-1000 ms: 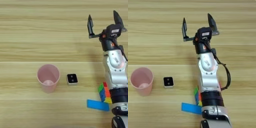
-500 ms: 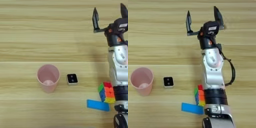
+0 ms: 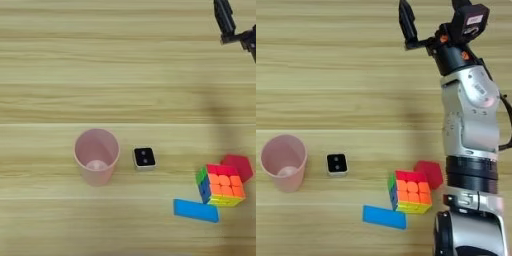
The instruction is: Move the objects on the table
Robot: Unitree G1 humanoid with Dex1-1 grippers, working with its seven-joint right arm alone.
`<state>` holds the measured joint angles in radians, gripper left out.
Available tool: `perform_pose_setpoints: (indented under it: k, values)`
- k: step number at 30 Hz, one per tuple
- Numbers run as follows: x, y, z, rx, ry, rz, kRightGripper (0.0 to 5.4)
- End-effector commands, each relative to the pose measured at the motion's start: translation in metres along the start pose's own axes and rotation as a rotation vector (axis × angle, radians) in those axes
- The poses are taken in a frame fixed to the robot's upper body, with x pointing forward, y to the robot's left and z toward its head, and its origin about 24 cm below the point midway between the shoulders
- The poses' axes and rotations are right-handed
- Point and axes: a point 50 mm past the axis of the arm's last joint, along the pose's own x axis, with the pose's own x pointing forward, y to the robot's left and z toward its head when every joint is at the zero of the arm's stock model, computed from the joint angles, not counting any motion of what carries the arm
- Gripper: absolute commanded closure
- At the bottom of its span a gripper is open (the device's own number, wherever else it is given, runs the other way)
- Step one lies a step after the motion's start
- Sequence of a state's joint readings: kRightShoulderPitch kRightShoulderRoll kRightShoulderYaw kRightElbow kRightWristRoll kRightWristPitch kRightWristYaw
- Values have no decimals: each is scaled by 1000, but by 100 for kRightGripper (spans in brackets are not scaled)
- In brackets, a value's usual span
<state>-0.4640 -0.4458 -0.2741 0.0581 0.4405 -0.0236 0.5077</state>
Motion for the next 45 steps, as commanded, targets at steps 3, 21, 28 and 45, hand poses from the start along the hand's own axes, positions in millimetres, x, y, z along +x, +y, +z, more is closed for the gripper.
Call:
perform_pose_setpoints:
  k: [3,21,28,45]
  values:
    - [7,-11,43,-104,-75,217,4]
    - [-49,-58,29,-139,188,525,4]
    - [-81,-74,16,-120,315,620,4]
    - [-131,-80,-17,-22,624,766,4]
